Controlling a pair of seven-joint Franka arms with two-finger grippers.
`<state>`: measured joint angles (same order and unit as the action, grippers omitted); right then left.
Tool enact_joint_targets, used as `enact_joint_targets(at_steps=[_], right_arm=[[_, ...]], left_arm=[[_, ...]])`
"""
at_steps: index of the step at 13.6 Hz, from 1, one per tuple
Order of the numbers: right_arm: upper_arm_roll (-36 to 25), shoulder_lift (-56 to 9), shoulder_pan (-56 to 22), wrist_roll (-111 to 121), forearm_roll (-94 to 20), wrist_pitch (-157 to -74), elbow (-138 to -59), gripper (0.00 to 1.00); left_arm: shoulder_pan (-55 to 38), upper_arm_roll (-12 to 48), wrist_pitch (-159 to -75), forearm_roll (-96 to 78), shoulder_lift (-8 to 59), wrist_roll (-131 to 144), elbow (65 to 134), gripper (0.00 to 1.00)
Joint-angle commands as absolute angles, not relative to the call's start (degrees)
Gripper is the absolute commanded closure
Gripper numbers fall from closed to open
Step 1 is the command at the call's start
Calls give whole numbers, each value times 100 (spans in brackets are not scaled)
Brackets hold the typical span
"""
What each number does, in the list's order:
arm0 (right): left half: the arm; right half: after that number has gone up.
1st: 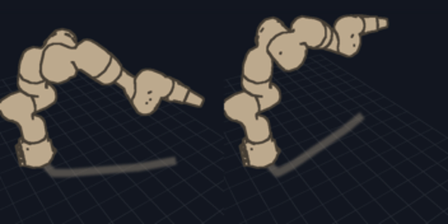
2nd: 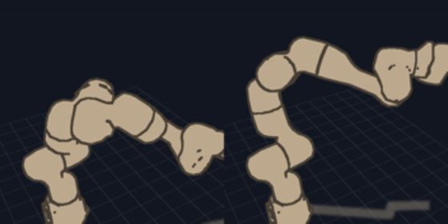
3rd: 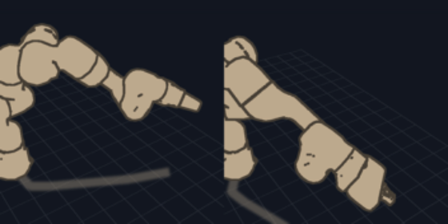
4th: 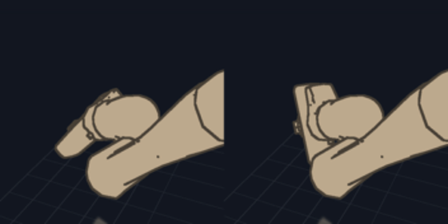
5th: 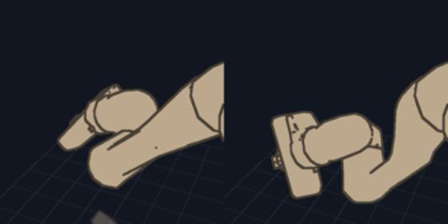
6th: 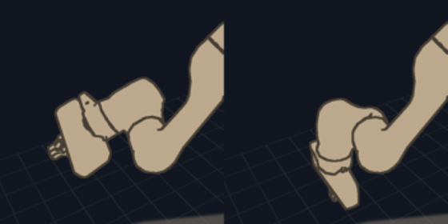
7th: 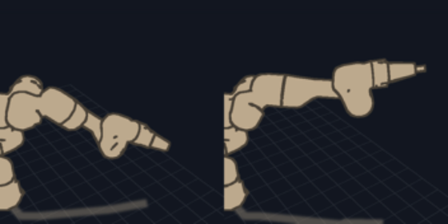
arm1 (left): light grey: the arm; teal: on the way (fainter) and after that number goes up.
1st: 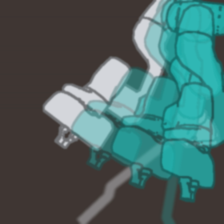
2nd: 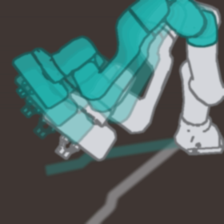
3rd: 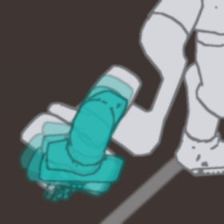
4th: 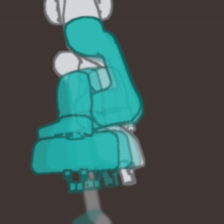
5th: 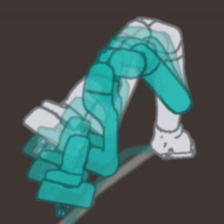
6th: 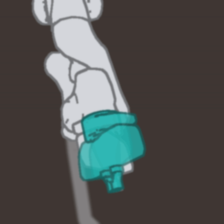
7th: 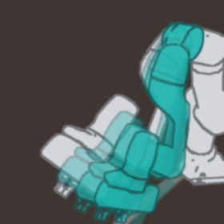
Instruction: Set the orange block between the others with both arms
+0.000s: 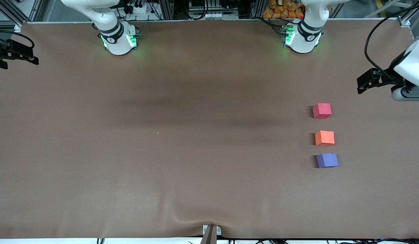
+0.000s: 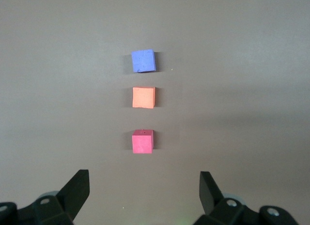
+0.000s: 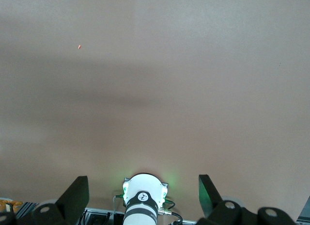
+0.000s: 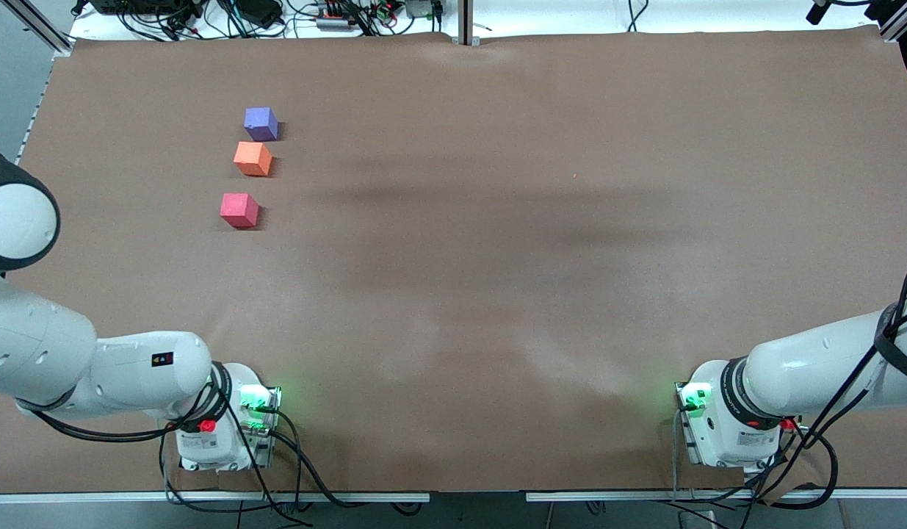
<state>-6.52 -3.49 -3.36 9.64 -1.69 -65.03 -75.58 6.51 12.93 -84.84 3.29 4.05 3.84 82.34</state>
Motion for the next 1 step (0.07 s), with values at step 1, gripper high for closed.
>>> enact_joint_targets(at_steps=[1], right_arm=[[-624,-343,-290,932,-44,-6486,-7479,0]], left_arm=[[-68,311,-8411,71,229,203,8261,0]])
